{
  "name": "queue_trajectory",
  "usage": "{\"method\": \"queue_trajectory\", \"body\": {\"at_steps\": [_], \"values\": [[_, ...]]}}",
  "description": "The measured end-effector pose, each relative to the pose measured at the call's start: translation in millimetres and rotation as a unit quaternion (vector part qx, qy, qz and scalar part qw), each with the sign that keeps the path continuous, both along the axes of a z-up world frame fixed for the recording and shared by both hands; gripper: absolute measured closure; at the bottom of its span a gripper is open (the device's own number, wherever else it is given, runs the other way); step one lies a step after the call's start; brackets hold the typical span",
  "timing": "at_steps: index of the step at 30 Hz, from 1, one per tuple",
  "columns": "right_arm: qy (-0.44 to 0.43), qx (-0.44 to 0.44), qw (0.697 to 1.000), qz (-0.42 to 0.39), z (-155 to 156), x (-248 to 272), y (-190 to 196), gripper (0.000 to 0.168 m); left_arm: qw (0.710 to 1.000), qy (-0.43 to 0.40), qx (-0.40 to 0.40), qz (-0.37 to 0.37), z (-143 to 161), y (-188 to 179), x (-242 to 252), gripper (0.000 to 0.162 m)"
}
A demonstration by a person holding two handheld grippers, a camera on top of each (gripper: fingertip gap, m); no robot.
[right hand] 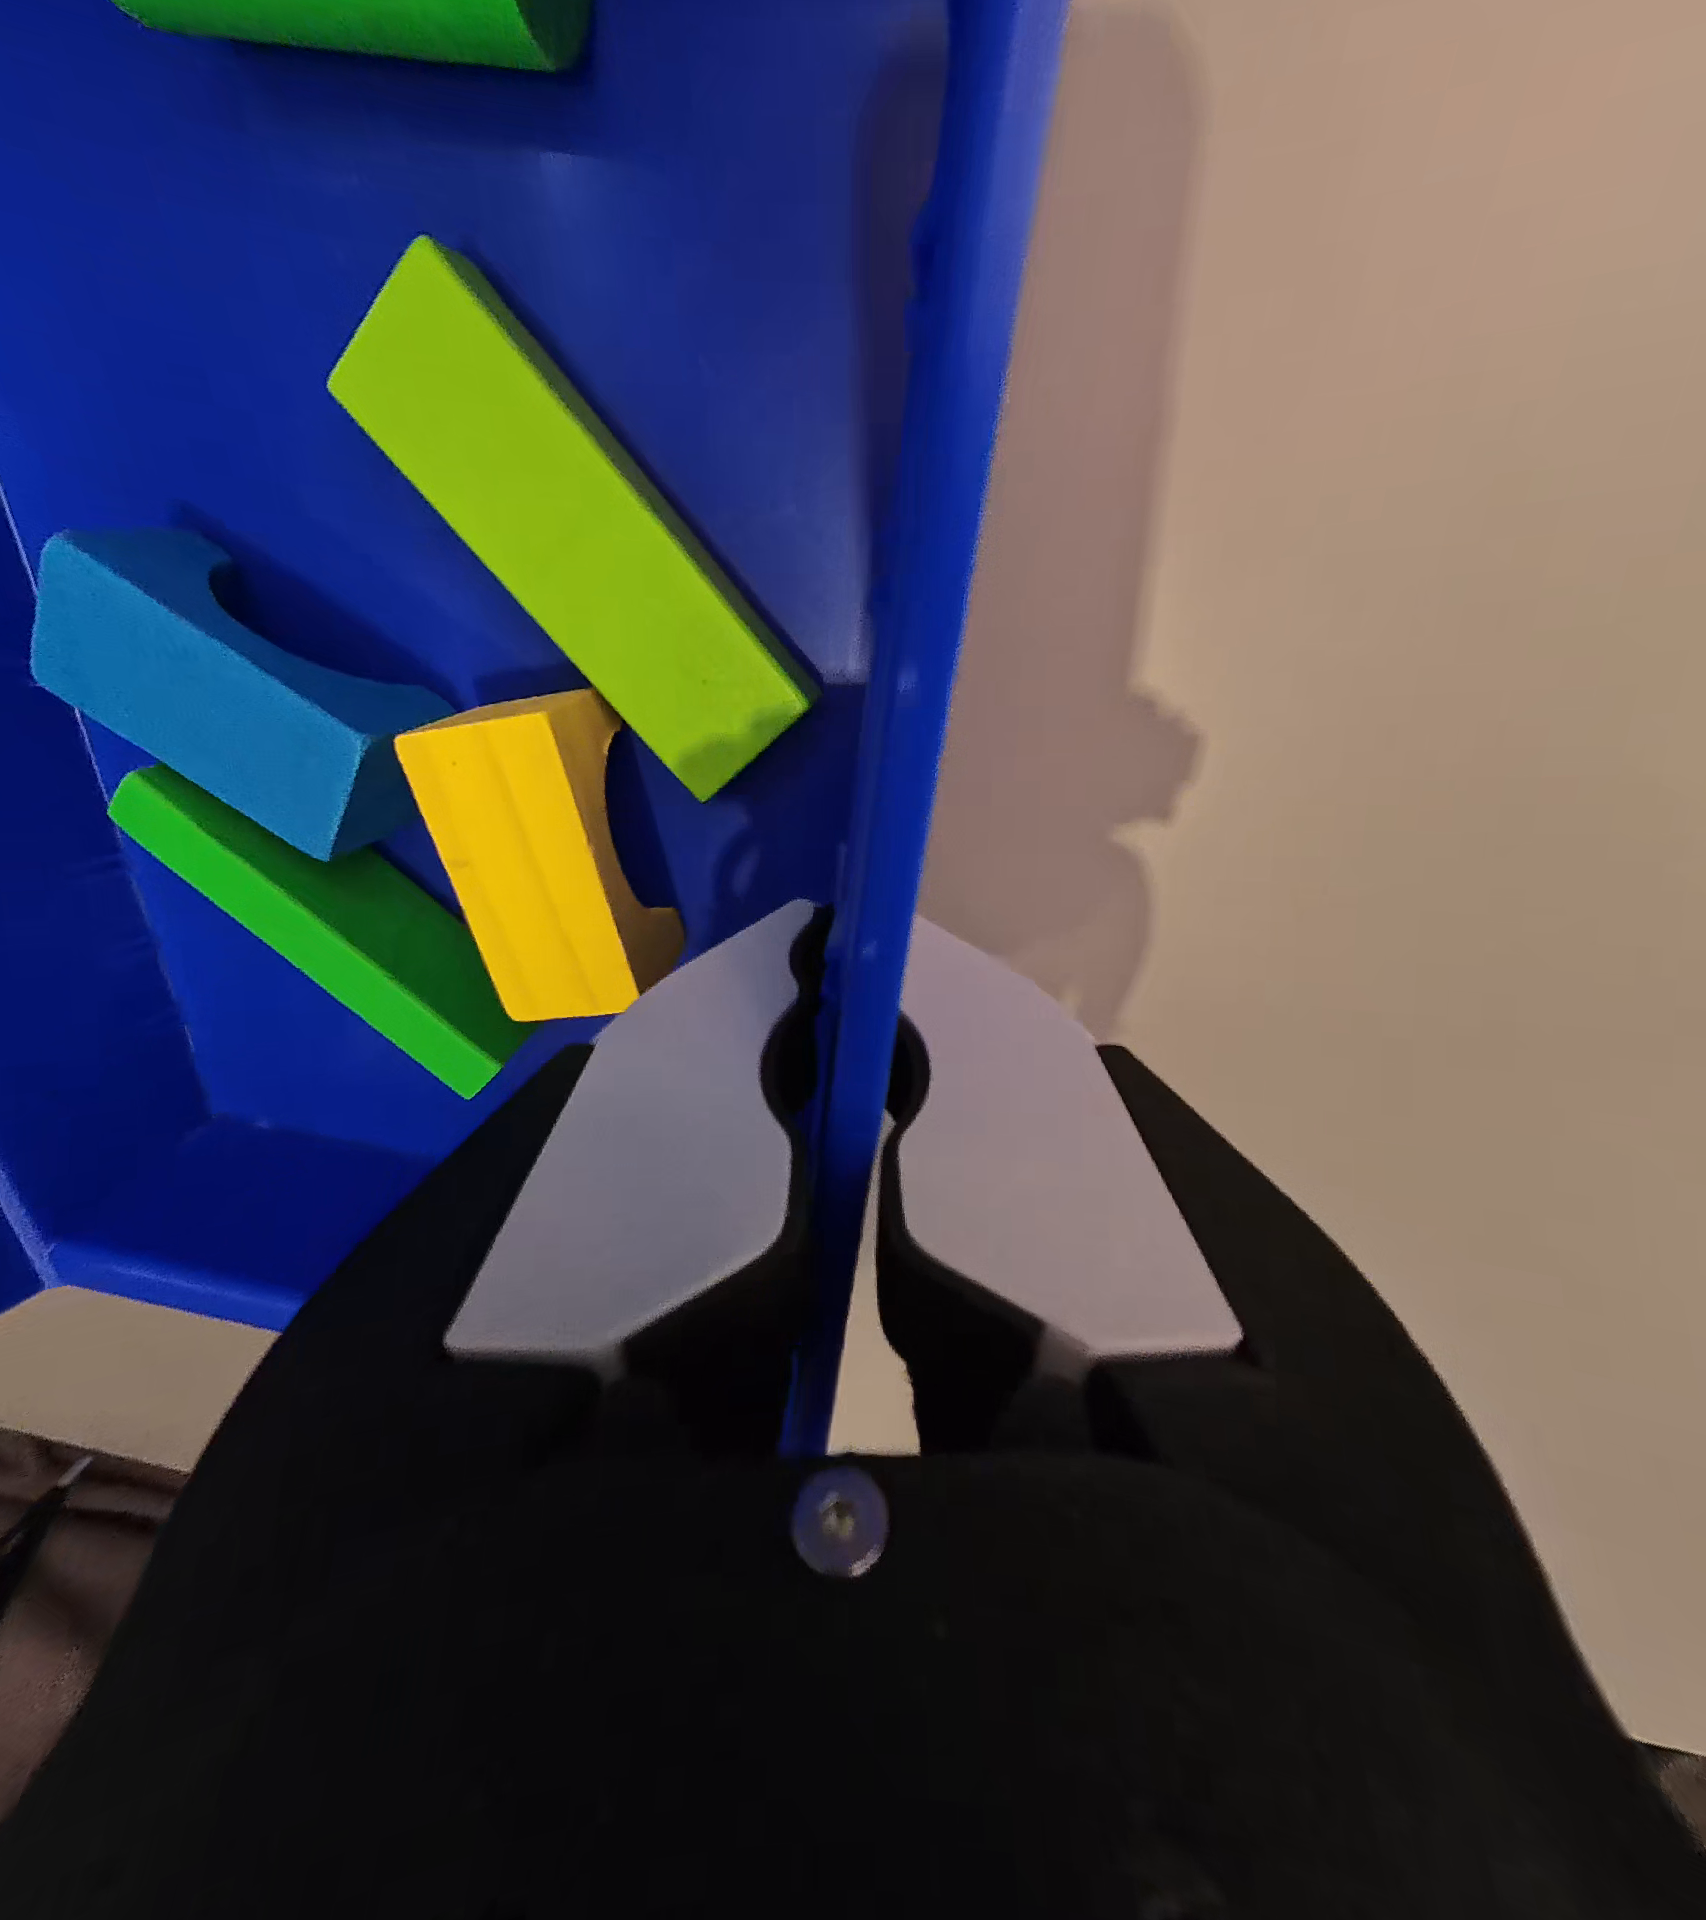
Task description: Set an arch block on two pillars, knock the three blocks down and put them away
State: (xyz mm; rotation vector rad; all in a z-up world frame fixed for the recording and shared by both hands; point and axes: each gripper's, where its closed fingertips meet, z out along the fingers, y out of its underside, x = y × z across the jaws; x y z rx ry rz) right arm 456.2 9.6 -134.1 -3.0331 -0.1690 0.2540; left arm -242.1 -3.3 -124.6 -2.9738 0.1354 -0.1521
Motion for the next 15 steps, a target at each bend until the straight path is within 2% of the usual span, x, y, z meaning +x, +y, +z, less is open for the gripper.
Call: {"method": "queue_trajectory", "body": {"at_steps": [9,12,15], "values": [[-0.009,-0.031,0.996,0.083,0.5,-101.5,-0.4,0.159,0.988,-0.018,0.0,-0.156,-0.5,7.2,140.4,0.139],[-0.002,-0.046,0.991,0.125,0.5,-126.2,-10.2,0.156,0.98,-0.02,0.01,-0.196,-1.3,5.6,170.9,0.138],[-0.024,-0.042,0.991,0.128,-0.7,-122.6,-6.5,0.151,0.979,0.003,0.014,-0.203,-1.8,4.9,175.7,0.131]]}}
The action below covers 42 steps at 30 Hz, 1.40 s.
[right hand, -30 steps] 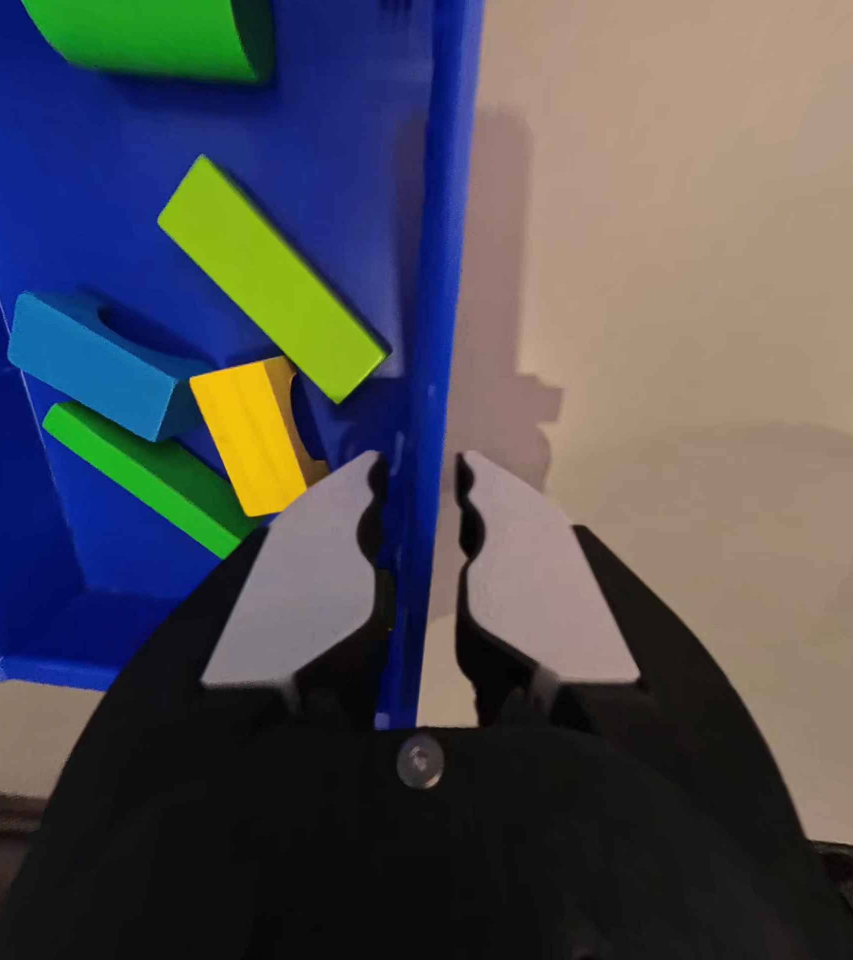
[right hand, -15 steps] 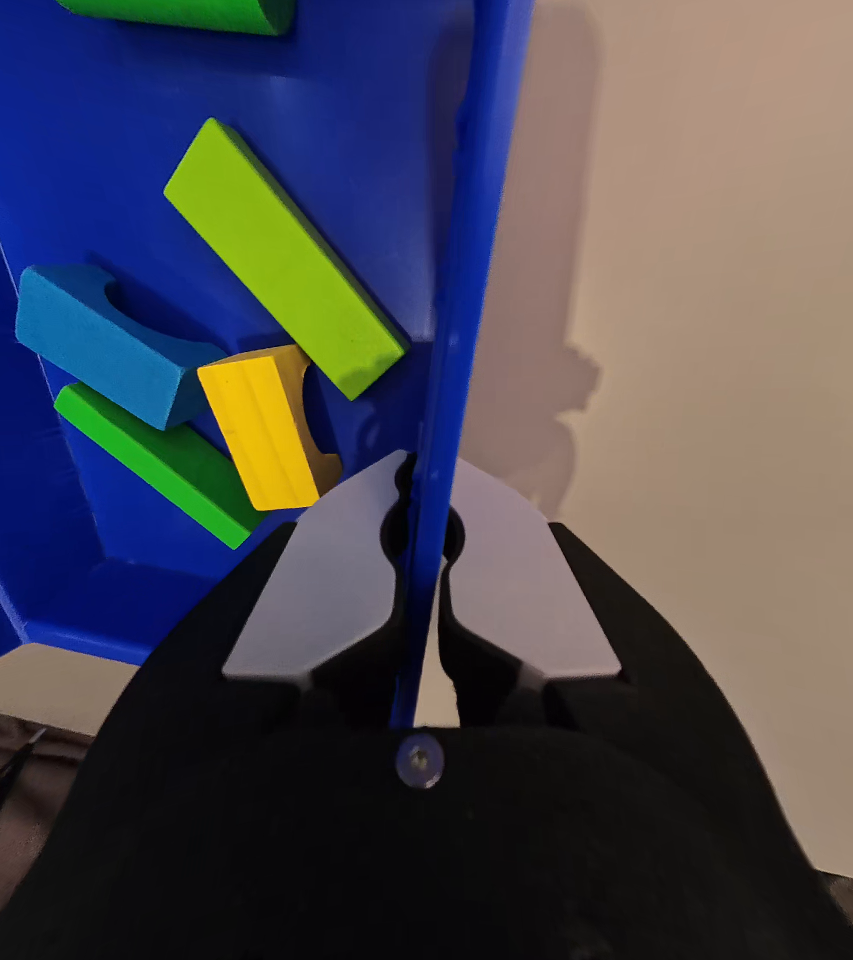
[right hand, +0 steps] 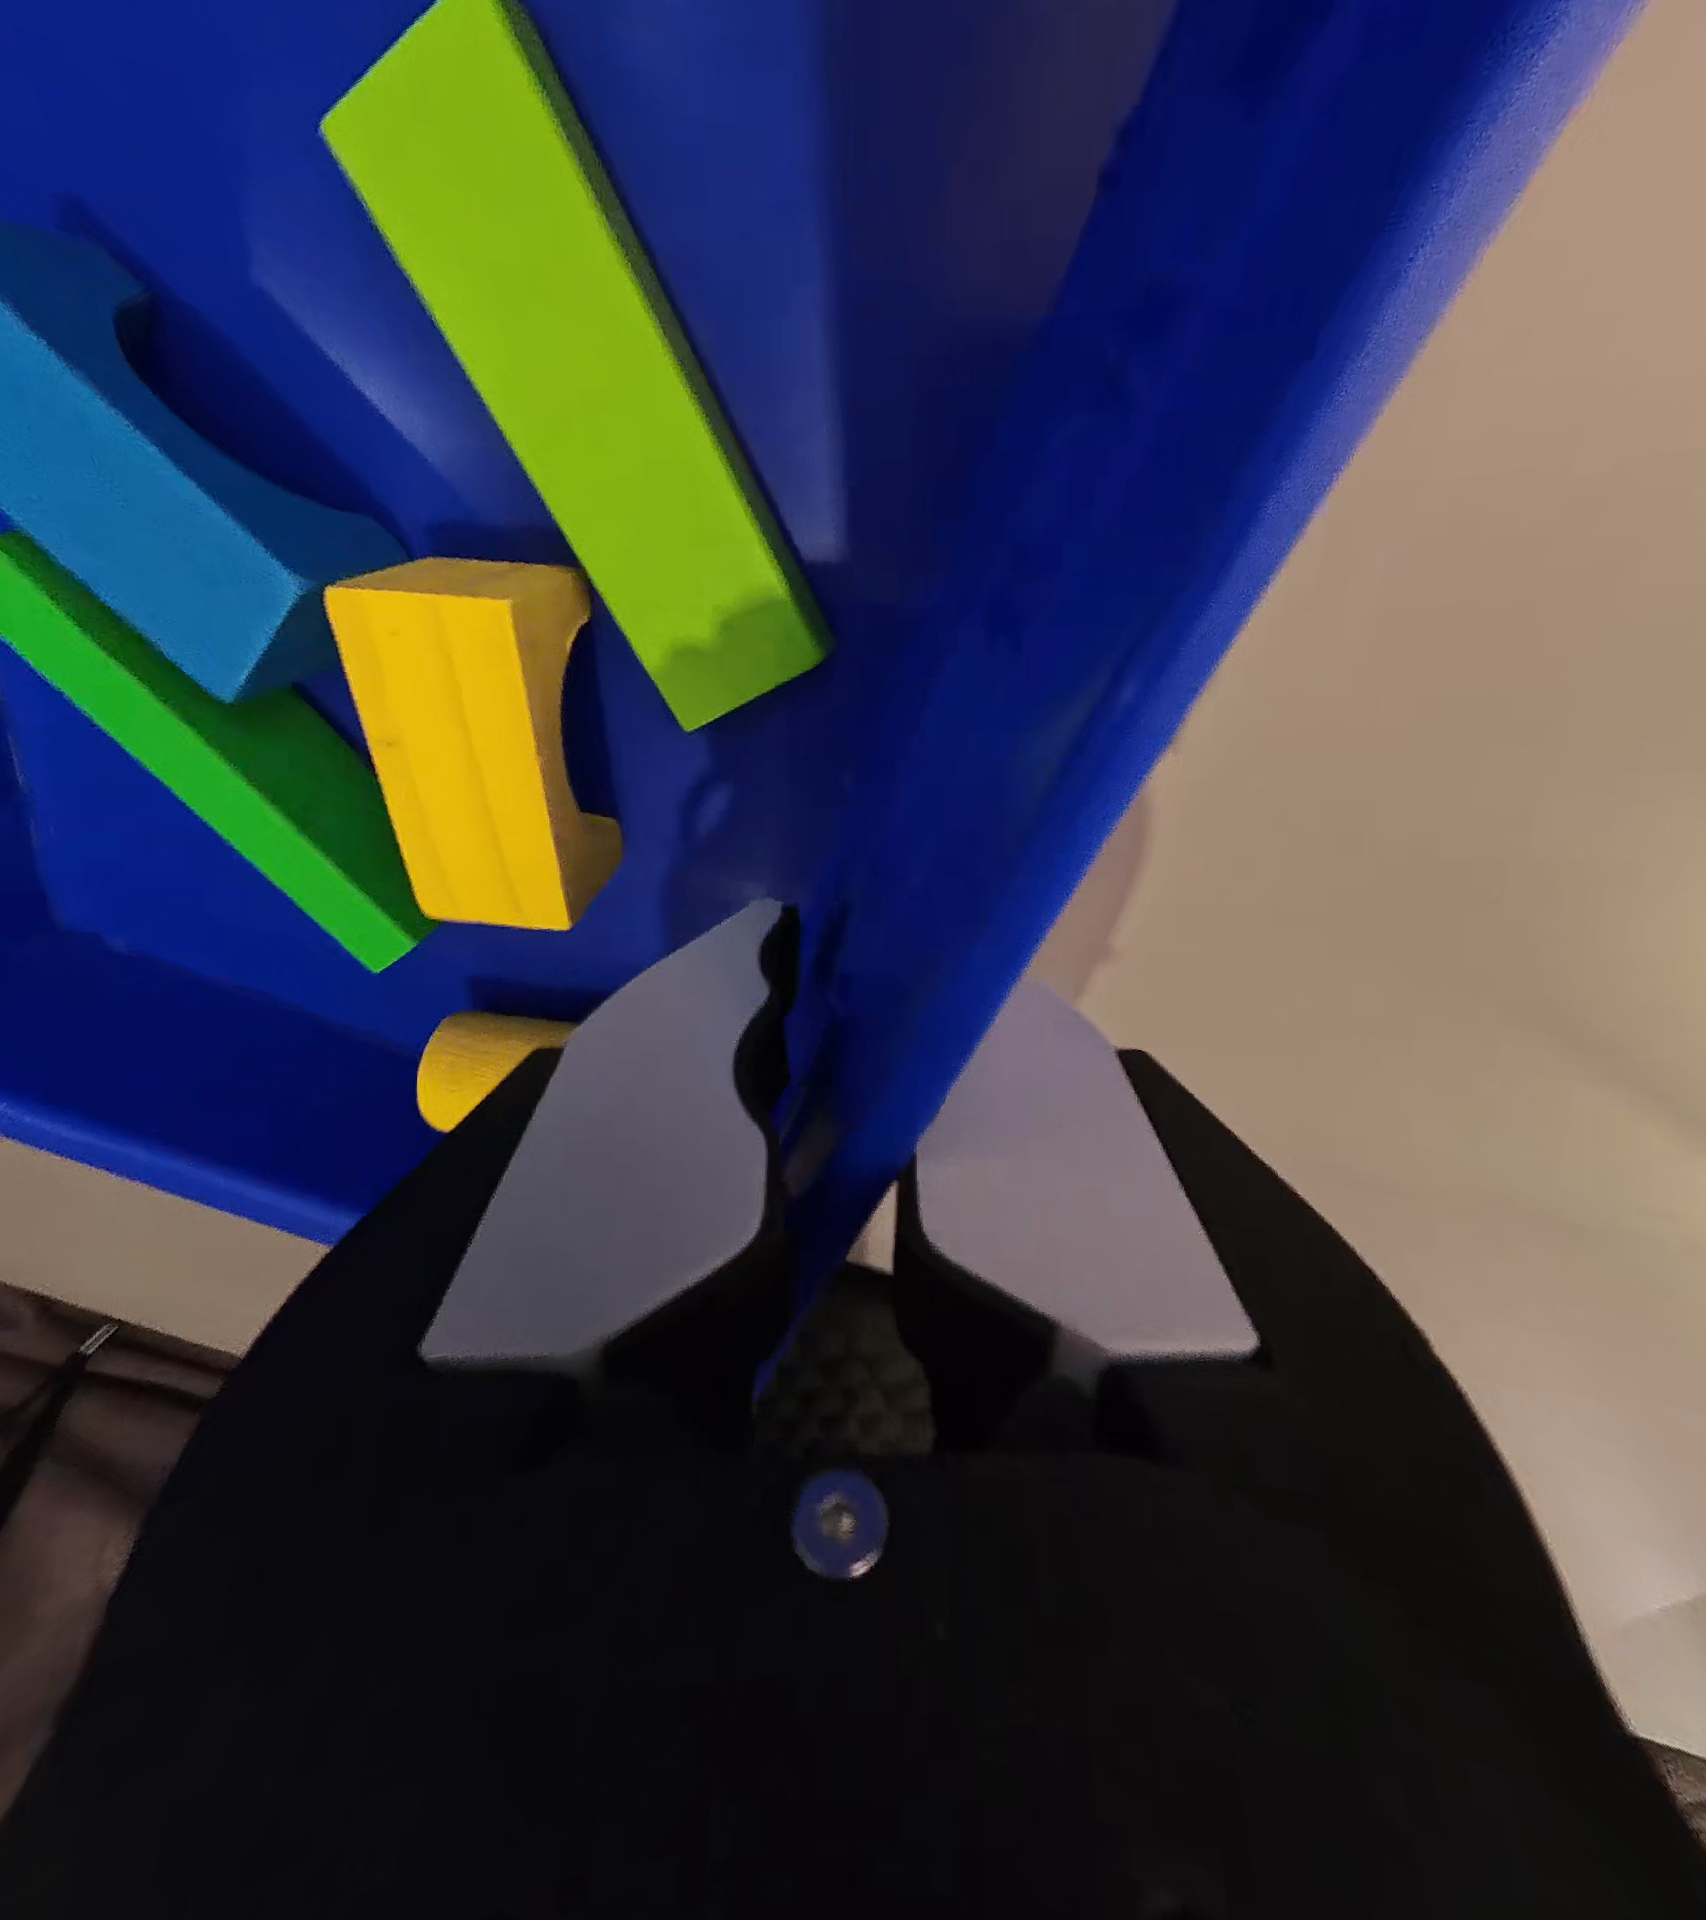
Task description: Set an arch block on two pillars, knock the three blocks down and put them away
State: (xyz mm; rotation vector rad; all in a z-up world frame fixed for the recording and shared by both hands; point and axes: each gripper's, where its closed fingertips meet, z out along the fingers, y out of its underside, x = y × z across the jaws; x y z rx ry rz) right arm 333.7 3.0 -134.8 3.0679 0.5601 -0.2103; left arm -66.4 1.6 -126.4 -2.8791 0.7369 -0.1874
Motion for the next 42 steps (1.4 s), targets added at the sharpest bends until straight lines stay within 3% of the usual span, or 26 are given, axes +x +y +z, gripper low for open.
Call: {"method": "queue_trajectory", "body": {"at_steps": [4,7,11,15,18,20,23,25,27,31,34,37,42], "values": [[-0.015,-0.013,0.999,-0.03,-15.2,3.6,10.5,0.145,0.999,-0.034,-0.016,-0.019,2.1,-5.1,7.4,0.126],[0.007,-0.026,0.999,-0.035,-13.4,-0.7,9.3,0.16,0.996,-0.087,-0.014,-0.022,13.3,-3.1,9.4,0.123],[0.011,-0.034,0.999,-0.029,-13.3,6.5,15.8,0.161,0.983,-0.175,0.046,0.0,54.4,9.9,-4.2,0.126],[0.012,-0.044,0.999,-0.019,-13.0,24.7,22.1,0.161,0.961,-0.218,0.161,0.049,109.8,20.6,-56.2,0.125],[0.01,-0.058,0.998,-0.02,-9.2,41.2,17.5,0.161,0.934,-0.199,0.266,0.129,150.0,22.3,-119.7,0.132],[0.004,-0.064,0.998,-0.024,-0.4,52.4,12.2,0.161,0.901,-0.197,0.351,0.165,182.6,17.9,-154.7,0.136],[-0.02,-0.047,0.998,-0.036,26.4,65.4,12.0,0.161,0.847,-0.208,0.441,0.211,221.5,1.4,-192.3,0.156],[-0.032,-0.036,0.998,-0.043,52.9,65.3,14.2,0.161,0.824,-0.235,0.47,0.211,237.6,-10.6,-200.2,0.151],[-0.037,-0.023,0.998,-0.042,84.9,54.8,19.3,0.162,0.813,-0.262,0.475,0.213,244.1,-18.9,-204.2,0.136],[-0.047,0.011,0.998,-0.025,151.5,2.9,39.1,0.161,0.804,-0.294,0.468,0.218,244.2,-21.2,-211.2,0.12],[-0.045,0.027,0.999,0.013,185.3,-63.5,54.2,0.161,0.782,-0.299,0.493,0.236,250.9,-20.0,-224.3,0.12],[-0.013,0.019,0.998,0.06,192.2,-150.0,64.5,0.161,0.776,-0.315,0.484,0.253,250.4,-25.0,-232.2,0.114],[0.056,-0.004,0.987,0.149,166.4,-310.1,67.6,0.161,0.761,-0.349,0.46,0.295,246.4,-39.2,-250.6,0.096]]}}
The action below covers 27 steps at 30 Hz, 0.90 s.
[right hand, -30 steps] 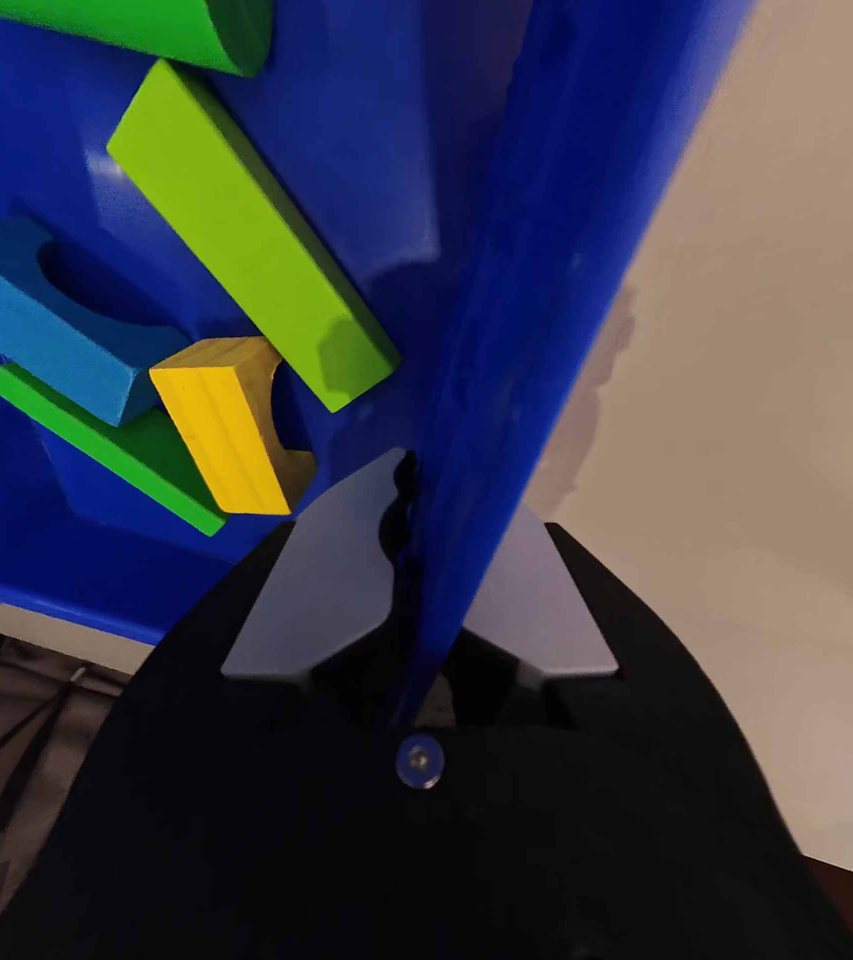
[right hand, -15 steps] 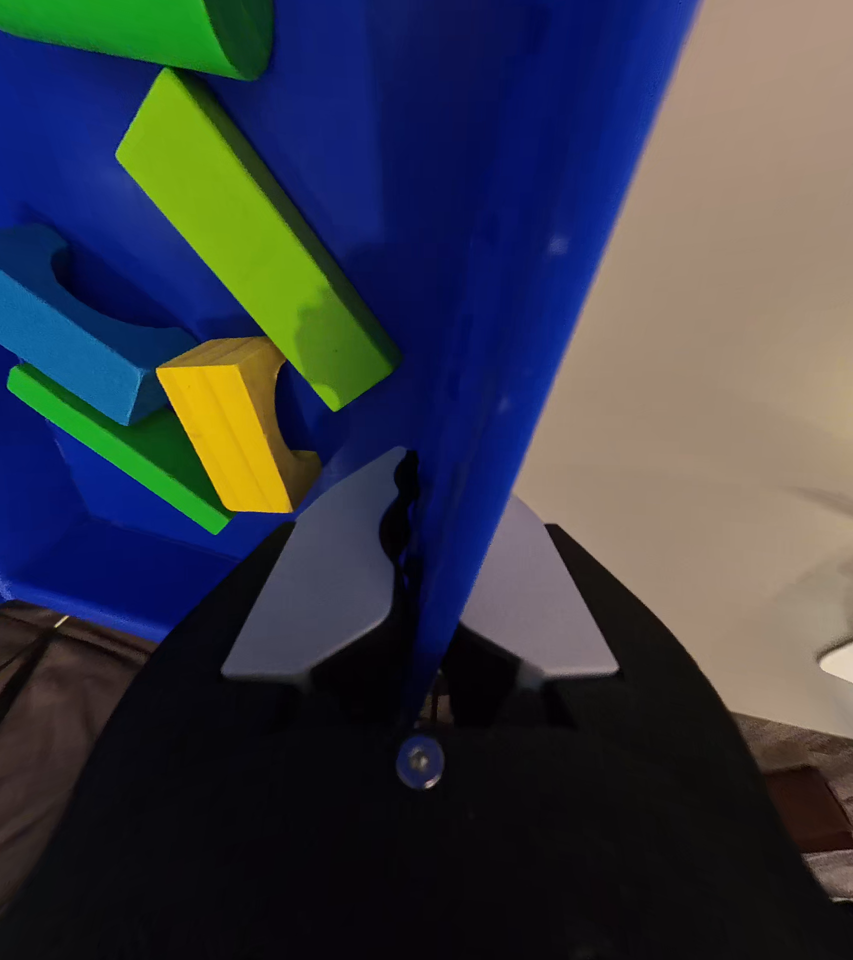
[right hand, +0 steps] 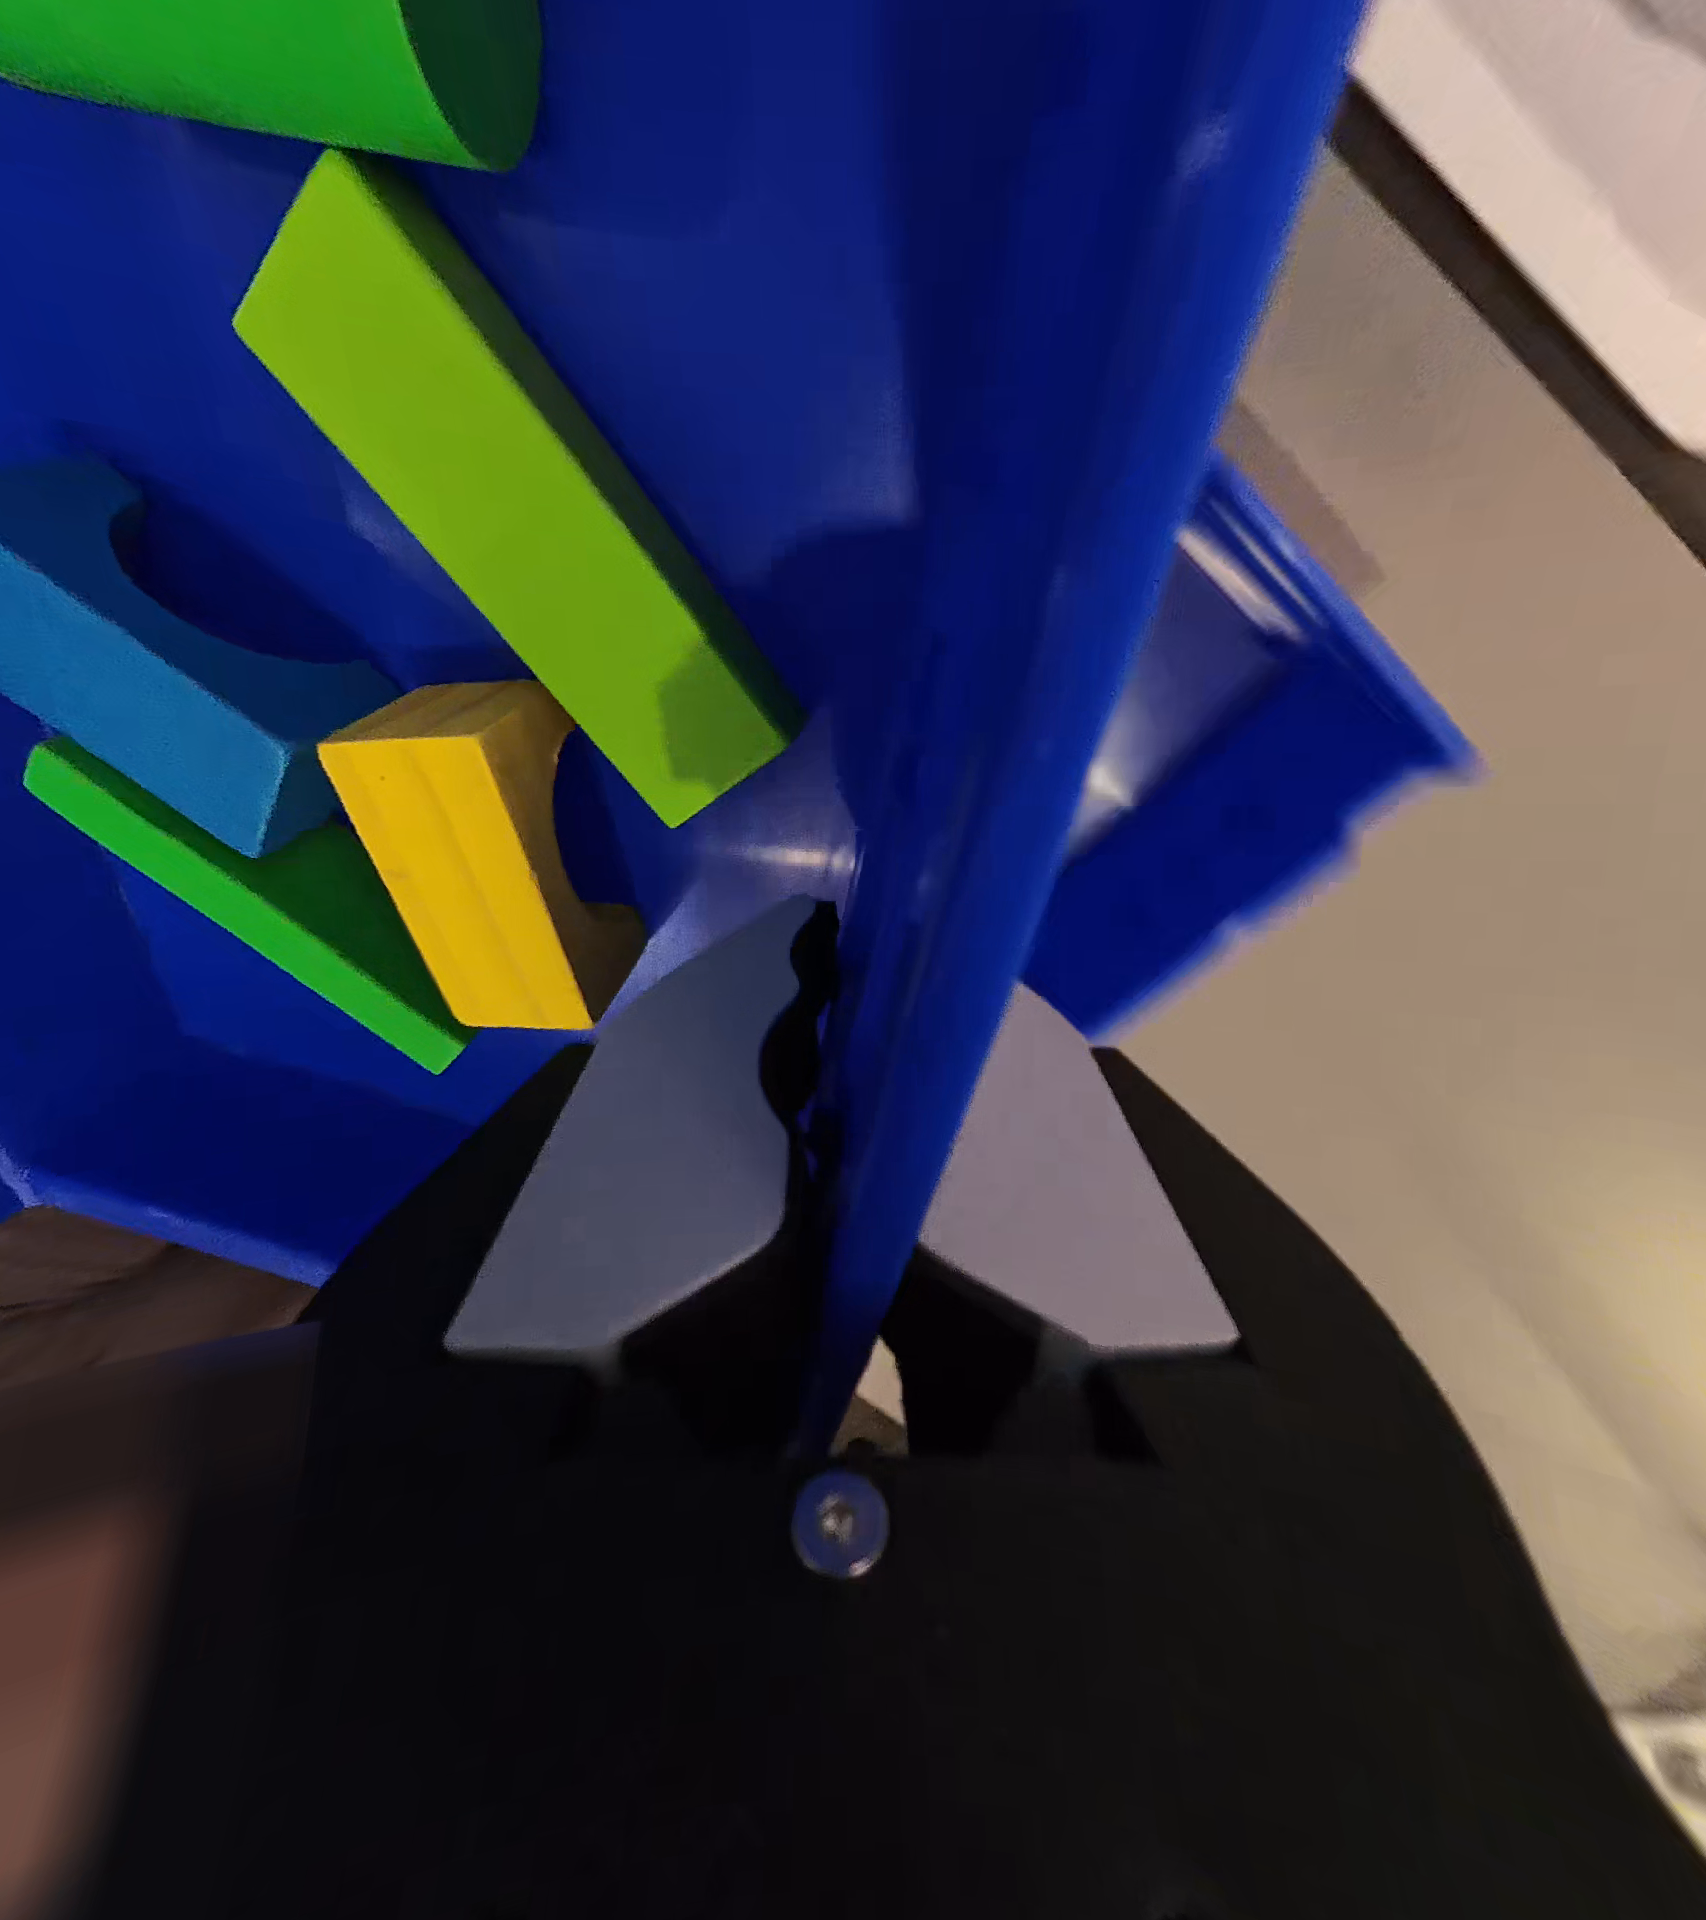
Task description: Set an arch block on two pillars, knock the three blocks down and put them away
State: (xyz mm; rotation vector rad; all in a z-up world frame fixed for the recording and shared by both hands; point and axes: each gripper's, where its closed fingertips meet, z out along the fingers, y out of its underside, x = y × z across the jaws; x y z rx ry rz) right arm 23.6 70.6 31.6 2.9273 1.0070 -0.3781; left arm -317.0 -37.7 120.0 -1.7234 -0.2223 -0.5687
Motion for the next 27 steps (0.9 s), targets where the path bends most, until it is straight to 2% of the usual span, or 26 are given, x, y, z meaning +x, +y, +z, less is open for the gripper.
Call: {"method": "queue_trajectory", "body": {"at_steps": [4,9,13,19,23,24,27], "values": [[0.028,-0.02,0.998,0.058,-28.7,-105.3,-11.8,0.161,0.999,-0.019,-0.005,0.026,1.6,-17.4,-15.5,0.094],[0.033,-0.046,0.995,0.083,-72.0,-182.6,-24.2,0.161,0.999,0.021,-0.012,0.048,4.2,-31.5,-20.5,0.098],[0.011,-0.066,0.995,0.073,-110.4,-207.1,-32.0,0.161,0.997,0.024,-0.068,0.022,-22.6,-20.1,-20.0,0.099],[-0.024,-0.067,0.997,0.035,-165.4,-203.3,-31.3,0.16,0.989,0.033,-0.142,0.007,-59.7,-7.9,-27.8,0.106],[-0.004,-0.019,0.998,0.063,-162.6,-201.9,-28.1,0.151,0.965,0.089,-0.246,-0.014,-104.0,-8.8,-29.2,0.101],[0.009,-0.003,0.997,0.074,-153.5,-200.4,-27.6,0.144,0.957,0.106,-0.269,-0.021,-115.3,-7.5,-29.3,0.099],[0.083,0.1,0.987,0.091,-103.4,-191.9,-21.4,0.141,0.929,0.137,-0.342,-0.046,-149.6,-4.9,-26.4,0.097]]}}
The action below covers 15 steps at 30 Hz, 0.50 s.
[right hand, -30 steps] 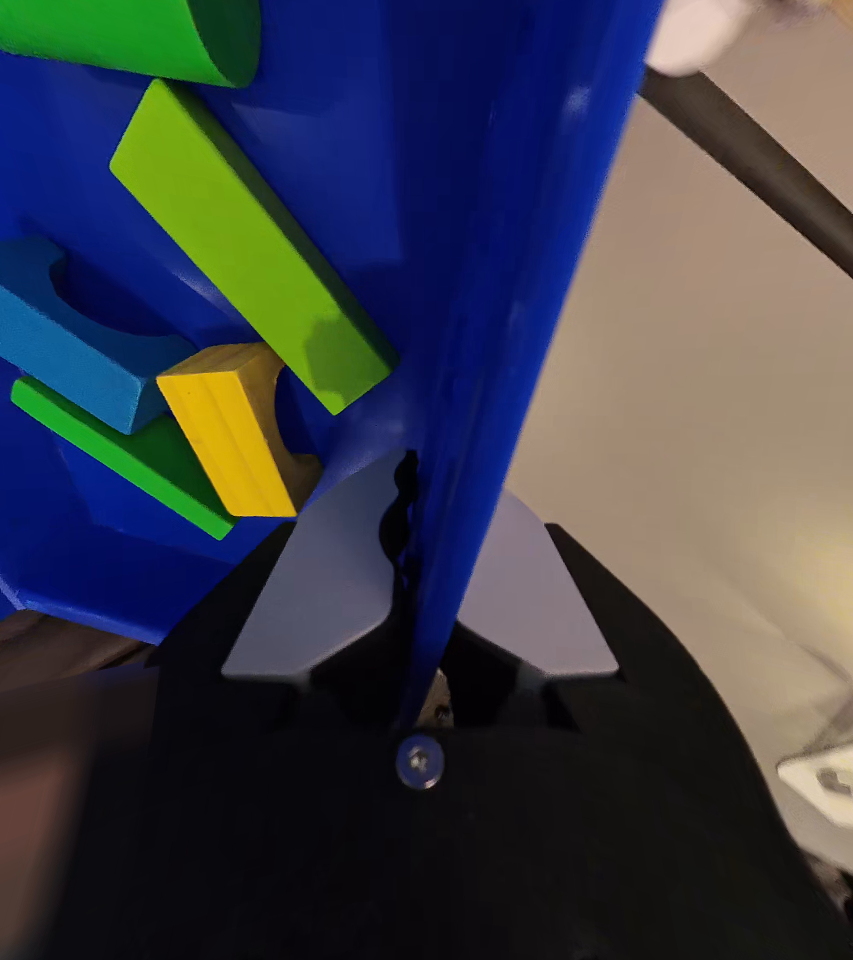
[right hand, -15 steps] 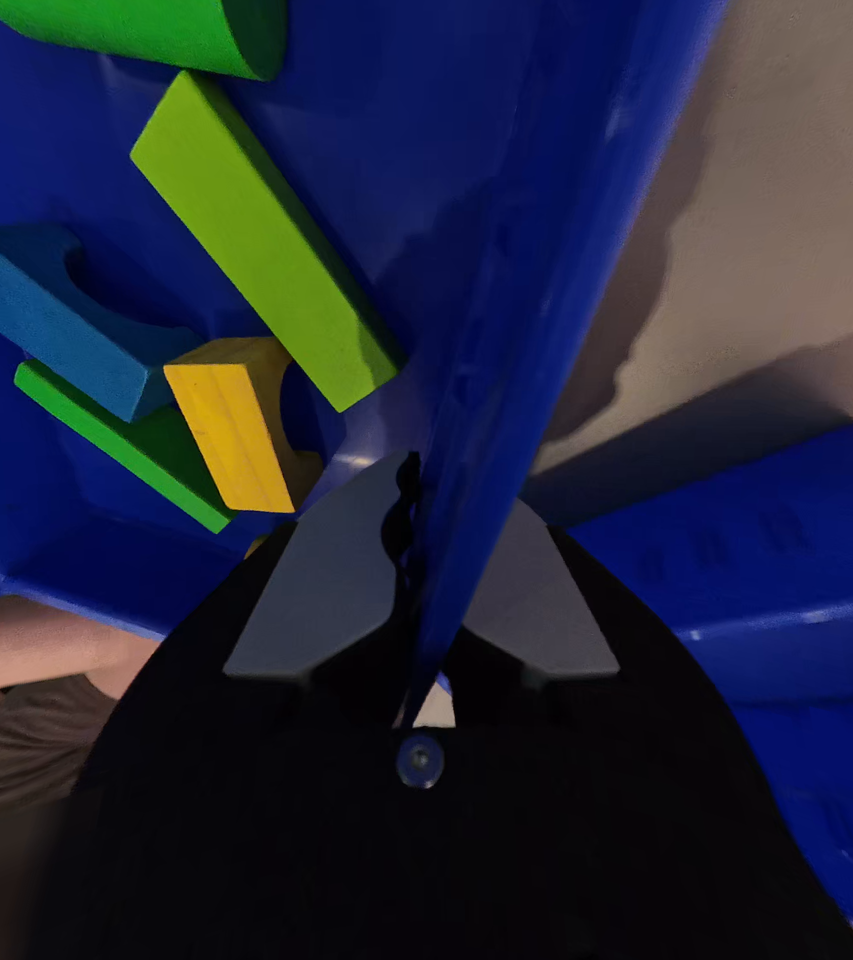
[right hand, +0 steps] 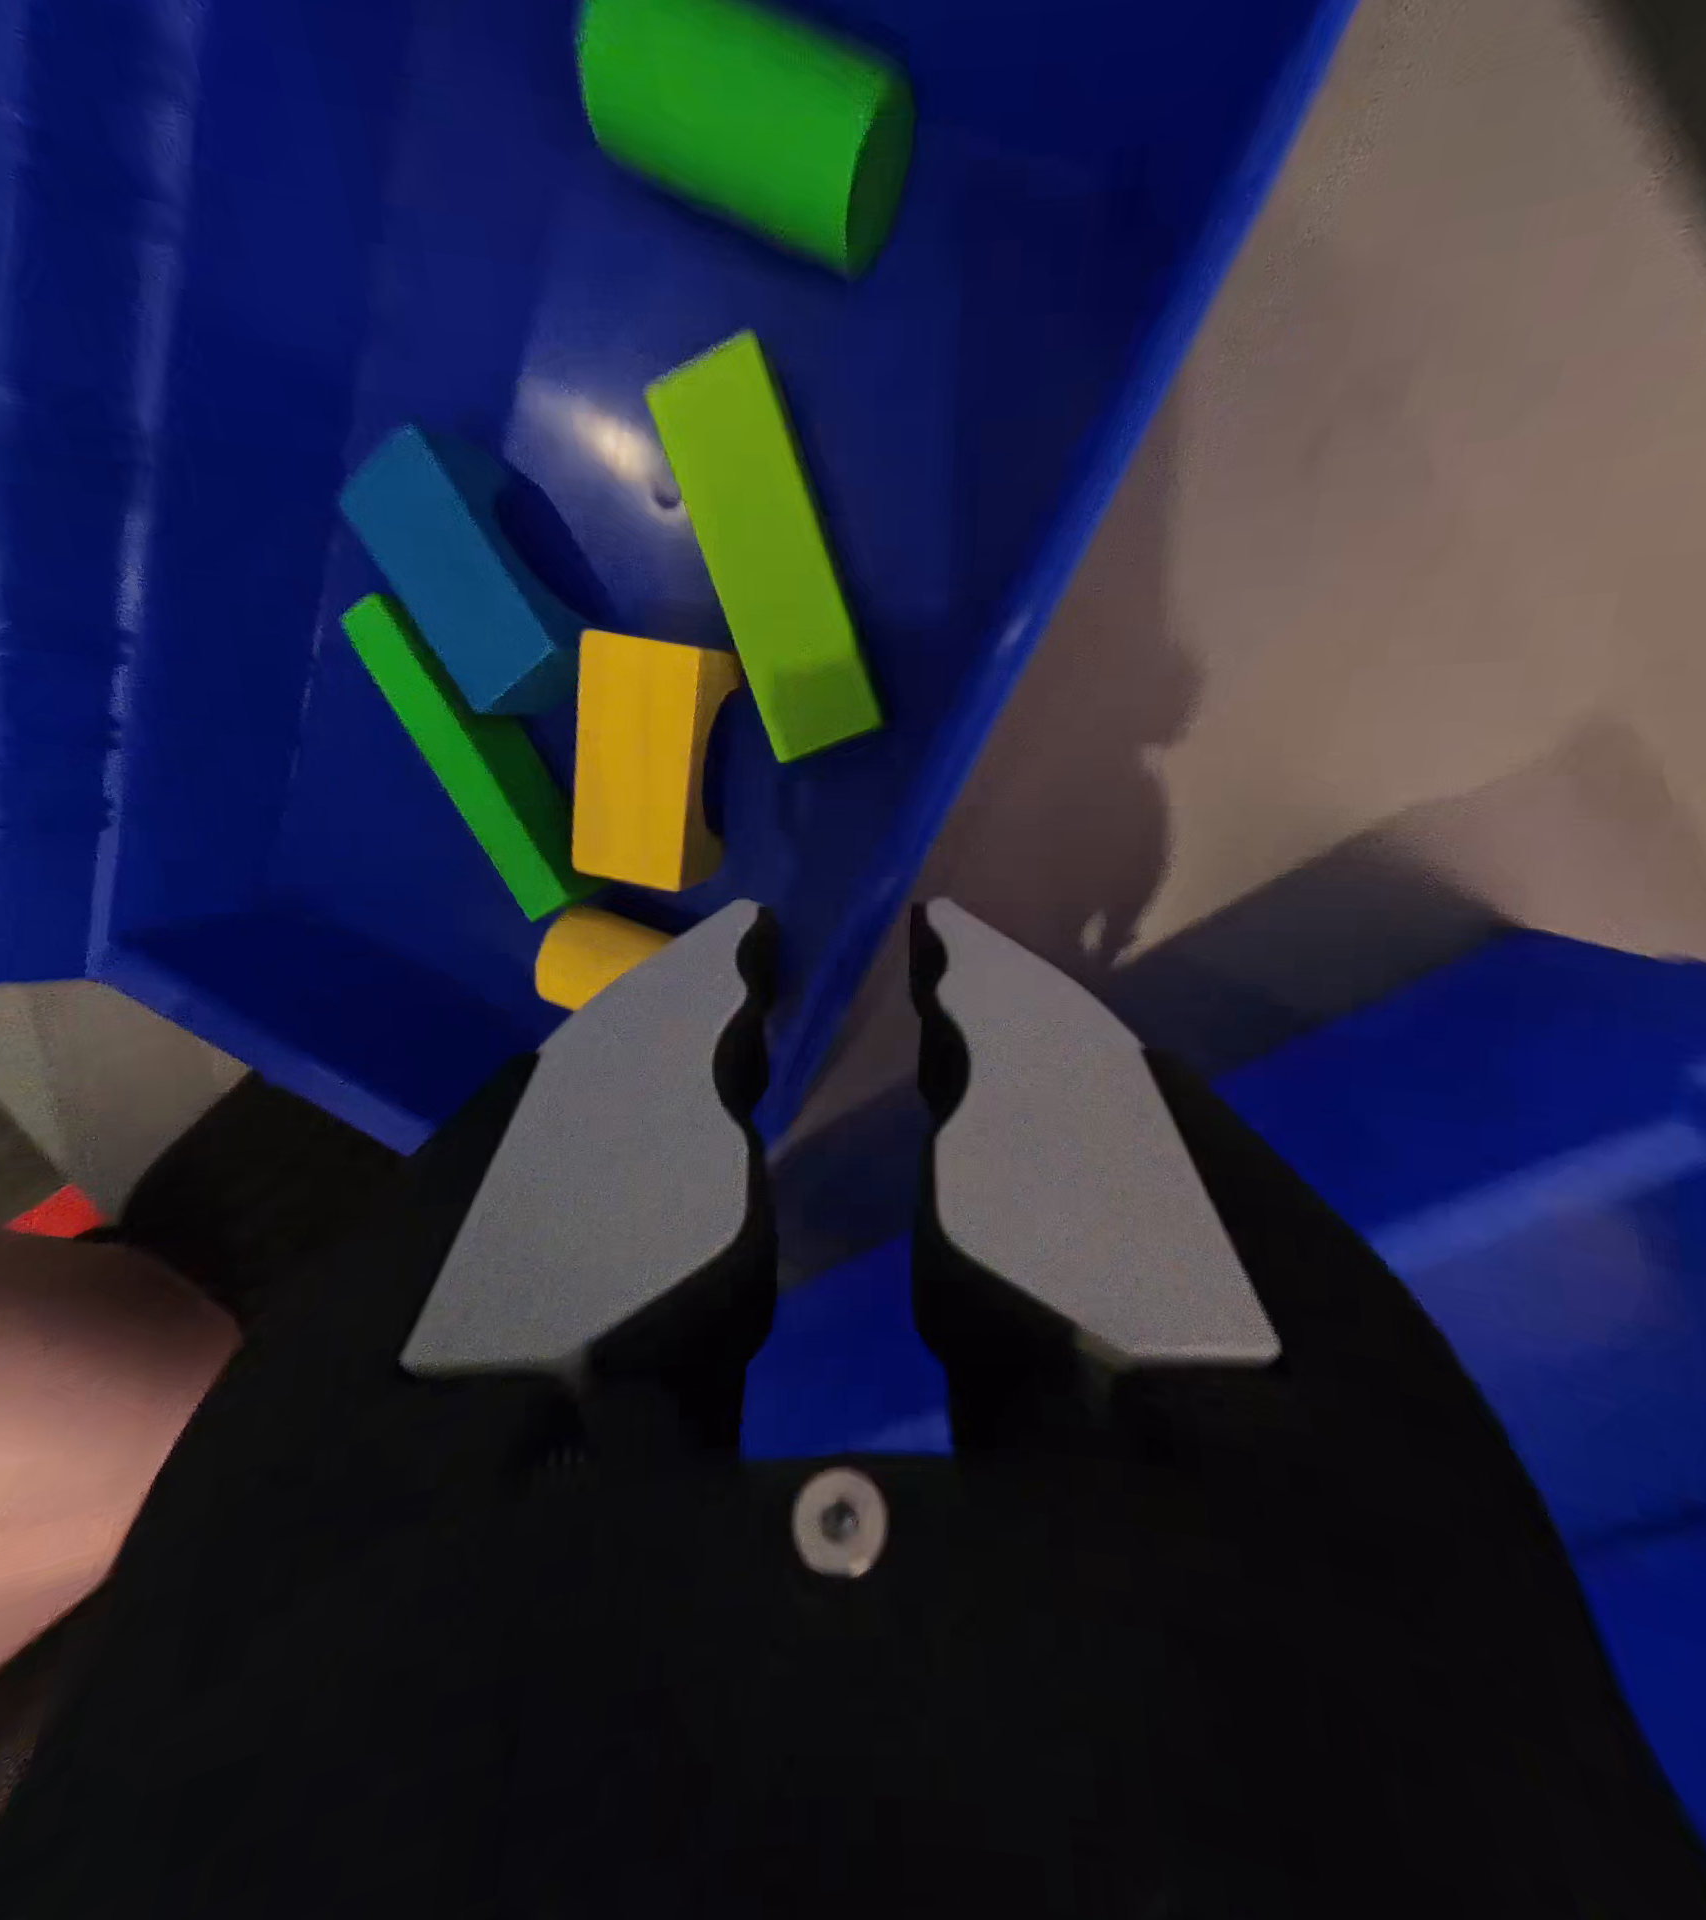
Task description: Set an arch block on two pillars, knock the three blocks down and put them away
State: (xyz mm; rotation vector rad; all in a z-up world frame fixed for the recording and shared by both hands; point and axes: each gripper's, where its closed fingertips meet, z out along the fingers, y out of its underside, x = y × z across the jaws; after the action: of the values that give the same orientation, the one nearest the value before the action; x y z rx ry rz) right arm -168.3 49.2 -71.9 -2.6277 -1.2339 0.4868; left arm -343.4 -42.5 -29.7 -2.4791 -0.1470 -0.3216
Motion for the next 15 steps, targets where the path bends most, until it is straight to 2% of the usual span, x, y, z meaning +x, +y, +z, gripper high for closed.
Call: {"method": "queue_trajectory", "body": {"at_steps": [1,3,5,6,7,9,11,14,15], "values": [[0.014,0.052,0.999,-0.002,19.3,13.0,4.5,0.138,1.0,0.006,-0.022,-0.006,-9.9,1.6,1.3,0.098],[0.008,0.166,0.986,-0.03,52.3,58.7,17.5,0.131,0.999,-0.003,-0.042,-0.022,-24.4,9.7,7.4,0.11],[-0.069,0.262,0.957,-0.106,70.2,136.7,34.2,0.128,0.998,-0.012,-0.063,-0.027,-38.2,14.4,9.2,0.113],[-0.116,0.281,0.941,-0.146,71.9,179.3,37.8,0.127,0.997,-0.016,-0.077,-0.022,-45.0,14.6,8.3,0.113],[-0.135,0.274,0.936,-0.176,68.7,211.6,37.1,0.122,0.995,-0.02,-0.094,-0.017,-50.7,13.0,7.2,0.113],[-0.102,0.224,0.942,-0.226,54.3,249.3,31.1,0.12,0.993,-0.028,-0.116,-0.012,-57.0,10.4,7.9,0.113],[-0.11,0.197,0.938,-0.262,37.7,283.9,27.0,0.117,0.992,-0.024,-0.124,-0.012,-61.1,12.0,9.1,0.115],[-0.093,0.104,0.952,-0.274,-1.8,298.3,9.6,0.113,0.987,-0.005,-0.156,-0.026,-75.7,11.6,13.3,0.118],[-0.092,0.059,0.956,-0.271,-16.7,299.0,0.2,0.114,0.984,0.026,-0.173,-0.028,-82.7,9.2,8.5,0.129]]}}
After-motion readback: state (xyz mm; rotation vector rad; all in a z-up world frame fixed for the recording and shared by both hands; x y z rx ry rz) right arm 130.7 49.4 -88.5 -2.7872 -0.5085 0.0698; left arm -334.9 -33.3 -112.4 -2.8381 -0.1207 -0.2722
